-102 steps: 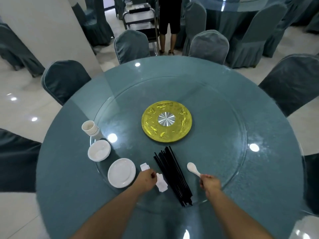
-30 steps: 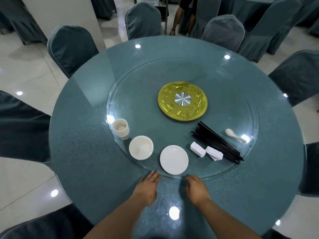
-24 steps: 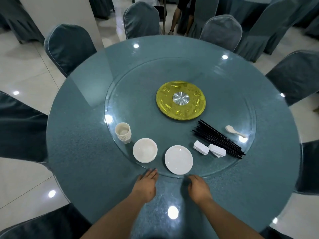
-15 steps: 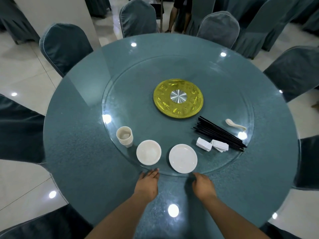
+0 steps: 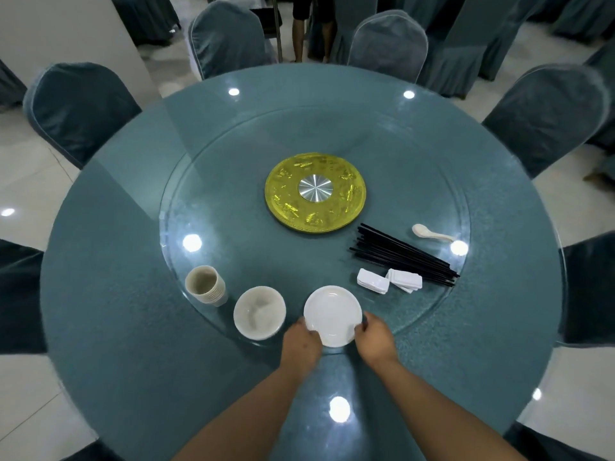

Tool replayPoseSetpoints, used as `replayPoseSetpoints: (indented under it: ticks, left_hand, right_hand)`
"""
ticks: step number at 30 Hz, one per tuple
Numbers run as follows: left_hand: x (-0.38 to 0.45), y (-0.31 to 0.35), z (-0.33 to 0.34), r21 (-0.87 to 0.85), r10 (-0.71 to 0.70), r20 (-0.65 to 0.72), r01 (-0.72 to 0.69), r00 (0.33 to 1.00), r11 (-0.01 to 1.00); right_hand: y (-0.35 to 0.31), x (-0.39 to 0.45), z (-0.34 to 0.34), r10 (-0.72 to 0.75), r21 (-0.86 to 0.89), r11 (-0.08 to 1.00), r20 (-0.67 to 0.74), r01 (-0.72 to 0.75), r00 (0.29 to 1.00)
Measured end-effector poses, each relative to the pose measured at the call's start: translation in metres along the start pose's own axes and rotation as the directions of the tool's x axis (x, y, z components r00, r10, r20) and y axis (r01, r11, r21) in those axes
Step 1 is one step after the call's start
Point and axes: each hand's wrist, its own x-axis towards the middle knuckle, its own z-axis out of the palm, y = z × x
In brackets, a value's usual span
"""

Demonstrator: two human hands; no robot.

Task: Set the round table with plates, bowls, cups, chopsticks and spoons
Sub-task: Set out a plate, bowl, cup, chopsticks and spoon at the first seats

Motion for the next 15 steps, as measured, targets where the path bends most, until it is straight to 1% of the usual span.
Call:
replayPoseSetpoints:
  ticks: [2, 4, 6, 8, 10, 13, 15]
  left_hand:
    - [0.010, 0.008, 0.007, -0.093, -0.099, -0.044, 0.095, 0.994, 0.991]
    - [0.014, 0.011, 0.013, -0.158, -0.136, -0.067, 0.125, 0.988, 0.980]
    - [0.016, 0.009, 0.018, -0.170, -0.127, -0.089, 0.111, 0.988, 0.979]
    - [0.018, 0.005, 0.023, -0.140, -0.114, -0.119, 0.097, 0.986, 0.985]
    - [0.020, 0.004, 0.026, -0.119, -0.093, -0.155, 0.075, 0.984, 0.990]
    - [0.023, 0.005, 0.029, -0.130, -0.071, -0.211, 0.044, 0.975, 0.991]
    - [0.021, 0.007, 0.031, -0.166, -0.098, -0.229, 0.061, 0.969, 0.984]
  right_hand:
    - [-0.002, 0.009, 0.002, 0.001, 0.057, 0.998, 0.006, -0.001, 1.000]
    - [0.001, 0.014, 0.003, -0.002, 0.133, 0.991, -0.013, 0.003, 1.000]
    - [0.008, 0.014, 0.004, -0.008, 0.222, 0.975, -0.038, 0.016, 0.999]
    - [0.013, 0.015, 0.005, 0.014, 0.283, 0.959, -0.035, -0.003, 0.999]
    - [0.017, 0.019, 0.006, 0.039, 0.291, 0.956, -0.044, -0.025, 0.998]
    - [0.018, 0.026, 0.008, 0.056, 0.304, 0.952, -0.098, -0.024, 0.994]
    - [0.018, 0.029, 0.009, 0.091, 0.335, 0.941, -0.119, -0.046, 0.989]
